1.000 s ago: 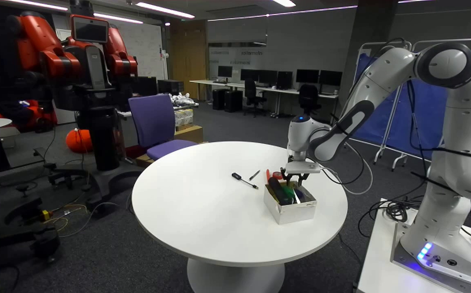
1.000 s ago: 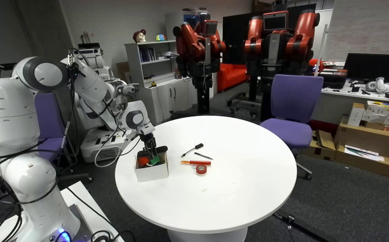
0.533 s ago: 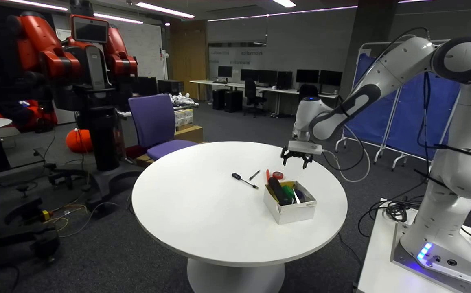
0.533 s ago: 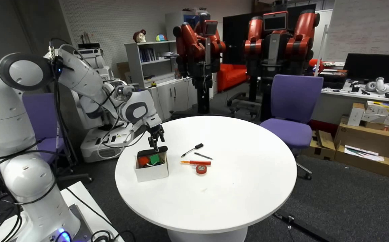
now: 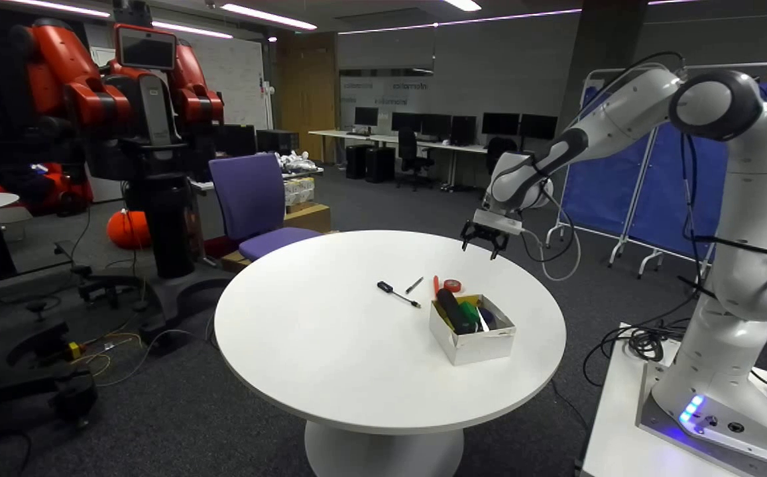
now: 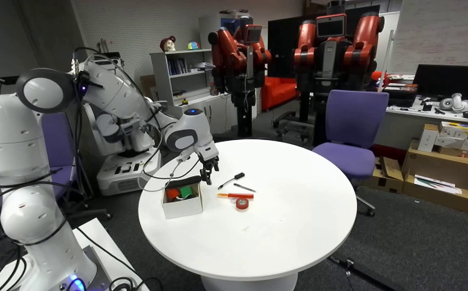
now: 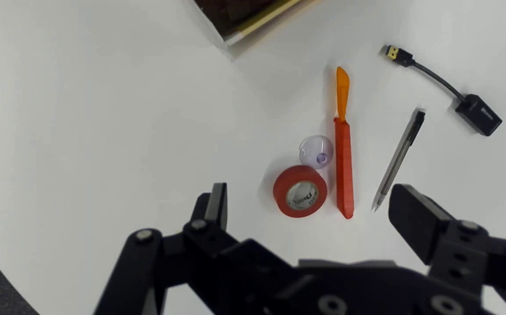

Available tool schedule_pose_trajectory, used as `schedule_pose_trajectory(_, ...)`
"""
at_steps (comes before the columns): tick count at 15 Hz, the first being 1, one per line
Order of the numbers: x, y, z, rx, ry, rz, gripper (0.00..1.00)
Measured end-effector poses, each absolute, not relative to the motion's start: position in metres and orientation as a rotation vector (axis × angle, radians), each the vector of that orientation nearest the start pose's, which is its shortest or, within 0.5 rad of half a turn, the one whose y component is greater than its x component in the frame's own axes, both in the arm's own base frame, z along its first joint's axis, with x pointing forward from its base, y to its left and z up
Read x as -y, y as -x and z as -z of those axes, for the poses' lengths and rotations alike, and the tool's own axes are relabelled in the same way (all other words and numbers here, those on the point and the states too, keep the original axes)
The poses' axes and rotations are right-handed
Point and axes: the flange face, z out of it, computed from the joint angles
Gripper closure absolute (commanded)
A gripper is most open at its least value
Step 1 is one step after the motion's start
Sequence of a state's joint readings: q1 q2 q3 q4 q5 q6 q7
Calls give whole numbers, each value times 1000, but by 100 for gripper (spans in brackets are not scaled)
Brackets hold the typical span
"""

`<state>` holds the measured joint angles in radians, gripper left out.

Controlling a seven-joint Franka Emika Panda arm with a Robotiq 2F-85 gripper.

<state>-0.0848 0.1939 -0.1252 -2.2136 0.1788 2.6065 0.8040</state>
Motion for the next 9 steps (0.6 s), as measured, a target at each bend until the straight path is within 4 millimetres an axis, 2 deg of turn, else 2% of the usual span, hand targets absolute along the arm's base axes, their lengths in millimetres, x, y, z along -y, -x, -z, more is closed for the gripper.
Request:
schedule_pose_trajectory(3,133,-572,-274,-1649,2519,209,0)
schedule_pose_trajectory(9,140,-609,-203,-1703,2561,161,0)
